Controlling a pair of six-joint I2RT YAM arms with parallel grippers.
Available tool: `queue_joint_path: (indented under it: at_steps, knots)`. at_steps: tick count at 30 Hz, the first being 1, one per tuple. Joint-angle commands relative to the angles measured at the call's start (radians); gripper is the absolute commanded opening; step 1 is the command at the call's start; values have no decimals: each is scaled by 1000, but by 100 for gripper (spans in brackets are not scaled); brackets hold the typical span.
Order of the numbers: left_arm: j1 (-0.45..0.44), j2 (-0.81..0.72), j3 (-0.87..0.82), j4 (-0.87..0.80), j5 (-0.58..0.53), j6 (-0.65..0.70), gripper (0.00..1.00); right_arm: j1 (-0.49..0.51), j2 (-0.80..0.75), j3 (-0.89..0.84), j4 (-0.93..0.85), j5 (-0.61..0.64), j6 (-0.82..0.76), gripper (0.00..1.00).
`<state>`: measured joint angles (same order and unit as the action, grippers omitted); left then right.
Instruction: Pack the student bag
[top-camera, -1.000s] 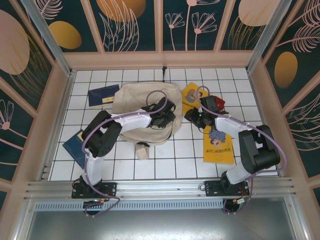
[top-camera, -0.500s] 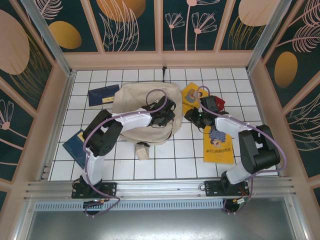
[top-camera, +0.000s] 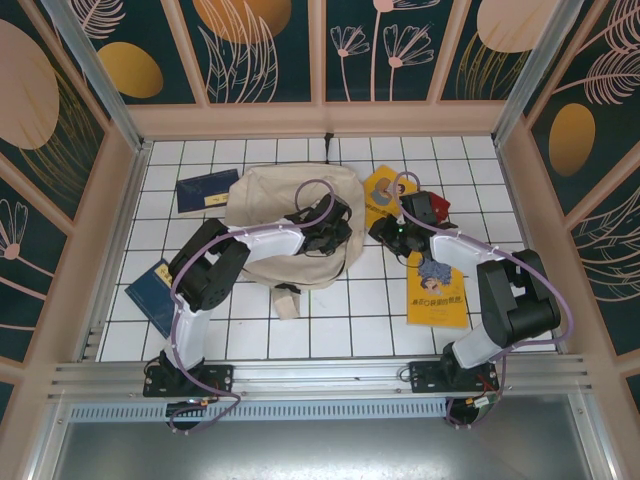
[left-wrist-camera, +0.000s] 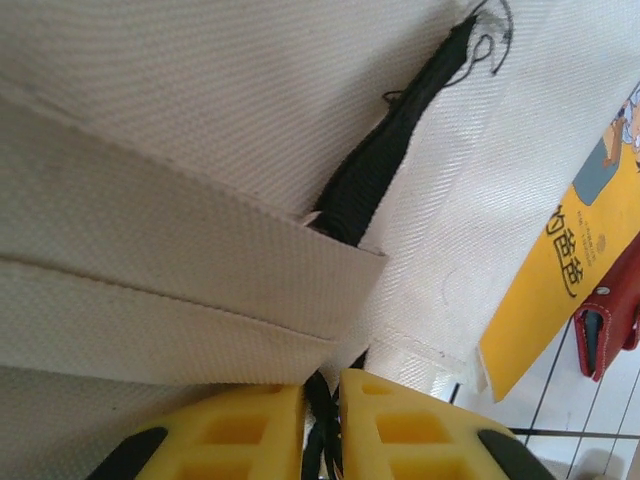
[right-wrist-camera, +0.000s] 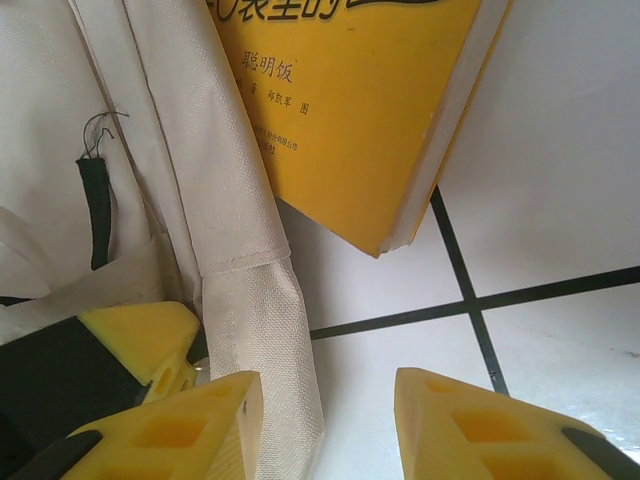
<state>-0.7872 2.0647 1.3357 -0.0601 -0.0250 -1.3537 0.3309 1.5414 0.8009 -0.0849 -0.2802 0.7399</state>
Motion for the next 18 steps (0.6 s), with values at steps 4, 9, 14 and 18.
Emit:
queue_joint_path:
  at_steps: [4, 9, 14, 18]
  knots:
    - [7, -99, -73, 30, -34, 23, 6, 21, 7, 8, 20, -1, 11, 40]
    - [6, -167, -133, 39, -59, 39, 0, 36, 20, 22, 16, 1, 11, 40]
    - [5, -233, -202, 62, -79, 55, 0, 65, 48, 51, 17, -13, -2, 40]
    - [5, -261, -220, 51, -90, 90, 0, 82, 111, 111, 32, -69, -39, 43]
